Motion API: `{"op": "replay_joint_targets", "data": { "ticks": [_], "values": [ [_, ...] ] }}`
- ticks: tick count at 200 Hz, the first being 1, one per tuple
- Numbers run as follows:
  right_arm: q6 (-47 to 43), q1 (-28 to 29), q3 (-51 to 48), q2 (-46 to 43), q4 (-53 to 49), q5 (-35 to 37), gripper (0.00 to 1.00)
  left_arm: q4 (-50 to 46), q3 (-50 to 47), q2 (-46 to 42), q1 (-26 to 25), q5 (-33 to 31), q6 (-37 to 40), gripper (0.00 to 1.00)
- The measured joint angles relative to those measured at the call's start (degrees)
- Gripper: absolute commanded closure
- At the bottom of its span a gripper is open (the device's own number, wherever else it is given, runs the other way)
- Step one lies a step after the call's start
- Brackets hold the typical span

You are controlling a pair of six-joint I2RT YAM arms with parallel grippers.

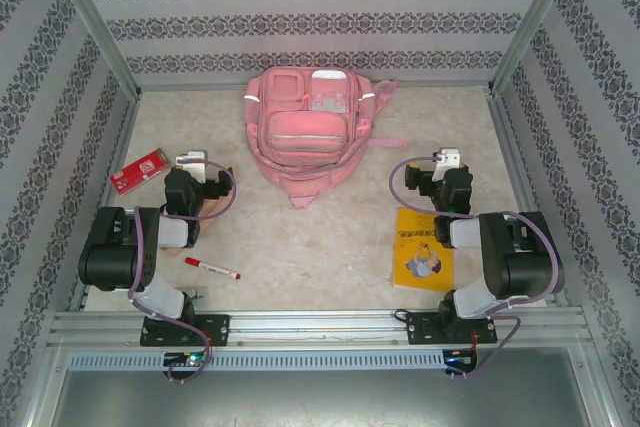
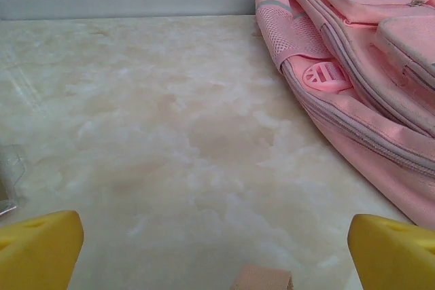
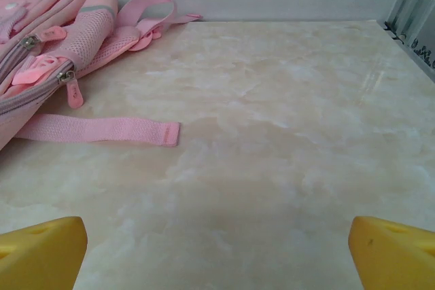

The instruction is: Pack the student bag

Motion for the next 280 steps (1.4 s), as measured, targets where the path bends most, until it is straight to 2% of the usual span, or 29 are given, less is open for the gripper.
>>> {"op": "replay_joint_targets", "data": {
  "ticks": [249, 264, 280],
  "values": [
    [0.22, -0.09, 0.0, -0.07, -0.11, 0.2, 0.02, -0.37, 0.0, 0.0, -0.07, -1.09, 0.0, 0.0],
    [0.92, -0.09, 0.02, -2.1, -2.64, 1.55, 0.02, -1.11, 0.0, -0.37, -0.07, -1.73, -0.17, 0.0],
    [2.86, -0.09, 0.85, -7.69, -9.55, 3.87, 0.02, -6.19, 0.22, -3.54, -0.07, -3.23, -0.66, 0.0]
  ]
}}
